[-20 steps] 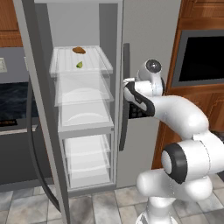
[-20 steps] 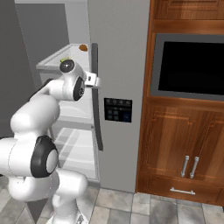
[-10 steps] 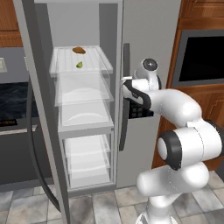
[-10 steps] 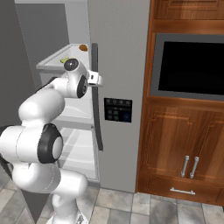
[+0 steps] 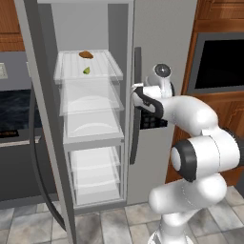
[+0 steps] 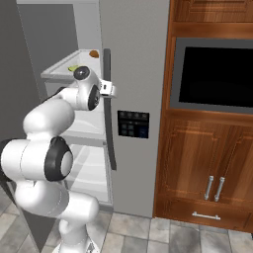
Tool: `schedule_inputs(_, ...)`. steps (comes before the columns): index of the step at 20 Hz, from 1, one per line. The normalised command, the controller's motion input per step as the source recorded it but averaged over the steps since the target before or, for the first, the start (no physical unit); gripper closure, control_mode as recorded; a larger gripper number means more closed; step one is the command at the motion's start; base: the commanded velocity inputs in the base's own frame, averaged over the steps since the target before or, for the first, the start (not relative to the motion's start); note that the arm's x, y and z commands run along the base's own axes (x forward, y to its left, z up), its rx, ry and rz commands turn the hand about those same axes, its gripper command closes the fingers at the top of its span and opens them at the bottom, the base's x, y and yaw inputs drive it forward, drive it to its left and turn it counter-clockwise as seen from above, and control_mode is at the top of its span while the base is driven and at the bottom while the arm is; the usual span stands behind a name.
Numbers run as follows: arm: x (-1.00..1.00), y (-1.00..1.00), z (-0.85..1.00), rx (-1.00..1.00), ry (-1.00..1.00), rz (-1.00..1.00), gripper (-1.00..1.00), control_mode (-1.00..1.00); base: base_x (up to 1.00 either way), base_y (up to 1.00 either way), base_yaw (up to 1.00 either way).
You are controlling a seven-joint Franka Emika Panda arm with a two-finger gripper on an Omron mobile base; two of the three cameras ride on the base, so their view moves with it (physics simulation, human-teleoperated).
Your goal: Take the lemon wedge from the fridge and place it on the plate with fish on the dining counter.
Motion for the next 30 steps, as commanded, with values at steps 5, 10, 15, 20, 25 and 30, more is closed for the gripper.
schedule_inputs(5,0.34,0.0,-0.1,0.0,-0.03,0.0,-1.0,-1.0,0.0,0.0,0.0)
schedule_inputs(10,0.44,0.0,-0.1,0.0,-0.05,0.0,-1.0,-1.0,0.0,0.0,0.0)
schedule_inputs(15,0.53,0.0,-0.18,0.01,-0.04,0.01,-1.0,-1.0,0.0,0.0,0.0)
schedule_inputs(20,0.61,0.0,-0.23,0.01,-0.01,0.0,-1.0,-1.0,0.0,0.0,0.0)
schedule_inputs(25,0.65,0.0,-0.24,0.01,0.0,0.0,-1.0,-1.0,0.0,0.0,0.0)
schedule_inputs(30,0.74,0.0,-0.2,0.0,0.0,0.0,-1.0,-1.0,0.0,0.0,0.0)
